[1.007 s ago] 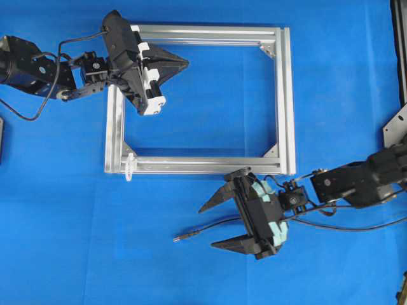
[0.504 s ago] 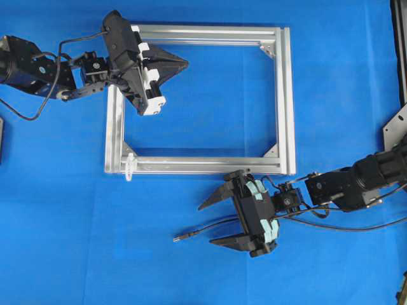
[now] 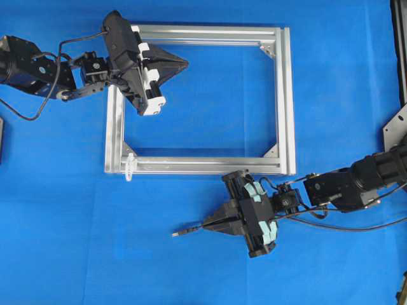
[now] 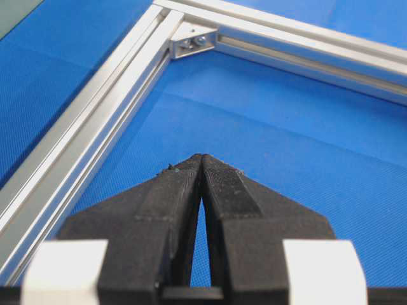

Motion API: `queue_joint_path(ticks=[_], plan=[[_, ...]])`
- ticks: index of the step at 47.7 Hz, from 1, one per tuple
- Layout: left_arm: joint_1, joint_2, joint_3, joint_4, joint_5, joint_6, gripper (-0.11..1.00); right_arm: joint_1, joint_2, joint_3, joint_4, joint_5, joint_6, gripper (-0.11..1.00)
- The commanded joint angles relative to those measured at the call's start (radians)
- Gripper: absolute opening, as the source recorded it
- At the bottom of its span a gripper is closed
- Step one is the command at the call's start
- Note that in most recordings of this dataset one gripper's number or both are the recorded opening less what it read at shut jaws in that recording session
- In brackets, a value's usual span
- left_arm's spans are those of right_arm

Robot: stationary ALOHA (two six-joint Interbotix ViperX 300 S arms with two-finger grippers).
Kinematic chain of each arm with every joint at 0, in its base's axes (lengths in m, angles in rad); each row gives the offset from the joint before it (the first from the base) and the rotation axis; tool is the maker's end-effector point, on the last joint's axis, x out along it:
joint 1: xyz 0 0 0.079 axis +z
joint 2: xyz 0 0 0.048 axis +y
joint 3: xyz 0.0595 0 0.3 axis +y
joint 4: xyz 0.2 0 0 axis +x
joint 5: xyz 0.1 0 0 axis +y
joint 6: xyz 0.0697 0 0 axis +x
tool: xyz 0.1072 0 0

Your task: Insert the wire through the string loop located on the left side.

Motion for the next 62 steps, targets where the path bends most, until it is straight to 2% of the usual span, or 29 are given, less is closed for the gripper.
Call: queue_joint_path(ticks=[1,13,22,39,62], plan=[[-0.002,-0.032,-0.006,0.003,-0.005,0.0,0.0,0.006,-0.017,-0.009,-0.003,-0.009,0.0,0.0],[-0.002,-0.032,-0.006,0.003,-0.002,-0.002,0.0,0.006,-0.02,-0.014,-0.003,-0.011,0.002,0.0],[-0.002,-0.032,-0.005,0.003,-0.002,-0.003,0.0,0.009,-0.072,-0.005,-0.003,0.009,0.005,0.0],[0.0,-0.032,-0.006,0.003,0.0,-0.003,0.0,0.009,-0.27,0.008,-0.003,0.218,0.005,0.0],[-0.002,-0.032,-0.006,0.003,-0.002,-0.006,0.0,0.009,-0.273,0.008,-0.003,0.222,0.003,0.0]])
